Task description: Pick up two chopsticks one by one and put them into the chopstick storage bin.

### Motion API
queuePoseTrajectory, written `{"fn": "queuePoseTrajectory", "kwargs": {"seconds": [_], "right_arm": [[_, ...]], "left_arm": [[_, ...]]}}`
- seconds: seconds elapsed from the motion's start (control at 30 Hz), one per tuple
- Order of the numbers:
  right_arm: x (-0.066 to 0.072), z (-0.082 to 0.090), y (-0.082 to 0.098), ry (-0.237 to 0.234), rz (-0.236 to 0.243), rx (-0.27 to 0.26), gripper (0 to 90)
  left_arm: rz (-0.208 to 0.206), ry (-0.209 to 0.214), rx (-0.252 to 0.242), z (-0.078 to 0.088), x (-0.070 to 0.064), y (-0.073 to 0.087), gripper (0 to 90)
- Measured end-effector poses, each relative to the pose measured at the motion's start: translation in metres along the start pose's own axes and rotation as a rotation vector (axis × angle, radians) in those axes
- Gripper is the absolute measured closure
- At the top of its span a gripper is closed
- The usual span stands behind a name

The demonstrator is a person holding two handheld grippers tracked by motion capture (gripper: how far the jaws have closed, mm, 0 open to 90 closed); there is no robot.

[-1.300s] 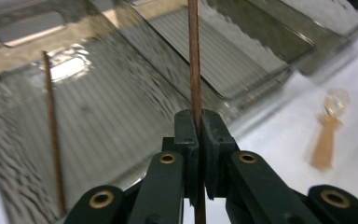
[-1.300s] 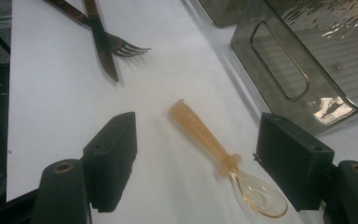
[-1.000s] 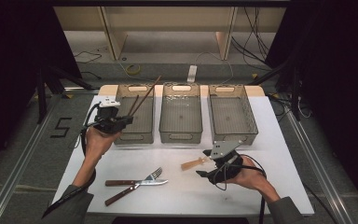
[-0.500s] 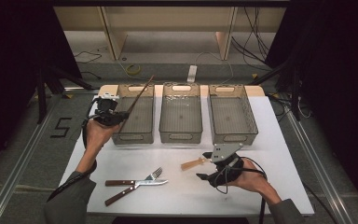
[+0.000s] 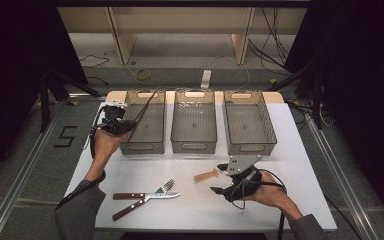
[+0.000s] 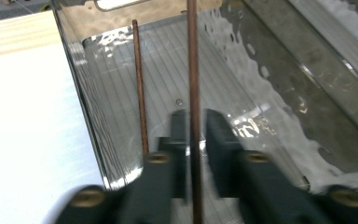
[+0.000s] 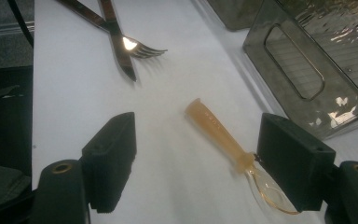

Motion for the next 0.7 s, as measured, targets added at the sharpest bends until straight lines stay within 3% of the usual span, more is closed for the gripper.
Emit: {"fn": "queuePoseTrajectory", "kwargs": {"seconds": [0.13,0.3,0.57,0.7], "right_arm": [[0.000,0.001,0.000,0.001,0.002,-0.007,29.0],[0.000,0.002,-0.001,0.004,0.004,-0.009,29.0],[-0.001,0.003,-0.005,0.002,0.014,0.005,28.7],[-0.004,0.001,-0.005,0.004,0.014,0.017,28.7]], "left_arm": [[0.026,0.041,-0.026,0.008,-0.002,-0.002,51.8],[0.025,0.099,-0.056,0.023,-0.009,-0.001,39.0],[0.015,0.197,-0.135,0.045,-0.031,0.016,28.2],[-0.007,0.201,-0.178,0.055,-0.043,0.024,25.0]]}}
Point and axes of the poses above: each handheld gripper's, and its own axes: z roughly backward along the jaws, y roughly out of its underside, x roughly to its left, the point moved 5 cm from there along -z, roughly forward along the jaws, and after that the axes turned 11 degrees about -y, right-handed, at the moved point
